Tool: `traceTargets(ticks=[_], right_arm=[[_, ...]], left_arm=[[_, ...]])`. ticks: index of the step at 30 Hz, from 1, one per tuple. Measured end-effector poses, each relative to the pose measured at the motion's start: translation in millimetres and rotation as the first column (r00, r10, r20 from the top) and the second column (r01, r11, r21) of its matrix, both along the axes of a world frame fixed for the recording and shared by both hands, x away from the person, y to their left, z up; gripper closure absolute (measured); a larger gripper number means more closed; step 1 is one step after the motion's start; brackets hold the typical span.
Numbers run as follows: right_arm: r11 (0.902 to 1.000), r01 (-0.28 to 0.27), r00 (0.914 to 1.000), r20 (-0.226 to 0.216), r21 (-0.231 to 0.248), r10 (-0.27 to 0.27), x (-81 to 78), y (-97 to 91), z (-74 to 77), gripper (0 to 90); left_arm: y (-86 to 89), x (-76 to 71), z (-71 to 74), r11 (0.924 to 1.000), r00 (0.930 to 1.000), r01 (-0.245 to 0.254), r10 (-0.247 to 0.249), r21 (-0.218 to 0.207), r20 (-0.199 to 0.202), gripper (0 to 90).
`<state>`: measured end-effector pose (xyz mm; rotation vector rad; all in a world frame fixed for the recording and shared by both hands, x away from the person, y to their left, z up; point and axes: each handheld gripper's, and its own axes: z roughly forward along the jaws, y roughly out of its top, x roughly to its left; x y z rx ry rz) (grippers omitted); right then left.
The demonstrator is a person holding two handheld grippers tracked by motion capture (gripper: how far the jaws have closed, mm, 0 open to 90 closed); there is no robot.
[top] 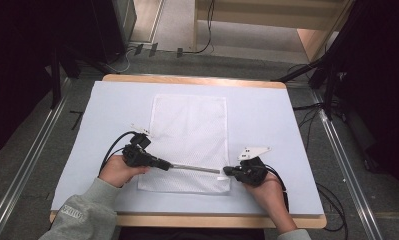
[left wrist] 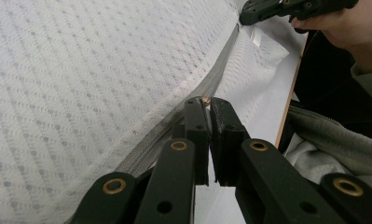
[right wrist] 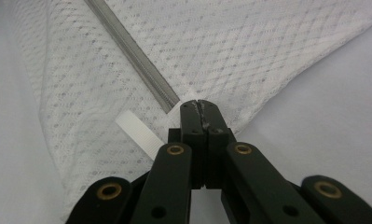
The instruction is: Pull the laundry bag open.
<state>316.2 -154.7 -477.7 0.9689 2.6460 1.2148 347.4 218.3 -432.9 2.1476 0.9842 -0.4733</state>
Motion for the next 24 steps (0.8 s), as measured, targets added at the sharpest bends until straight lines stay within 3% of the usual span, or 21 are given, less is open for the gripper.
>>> traceTargets(ticks=[24], right_arm=[[1.0,-0.002,1.0,-0.006,-0.008,0.002,0.6,0.8,1.1,90.0]], left_arm=[[26.3,-2.7,3.7,0.9981,0.9981,-0.061,0.061,-0.003,0.01,87.7]])
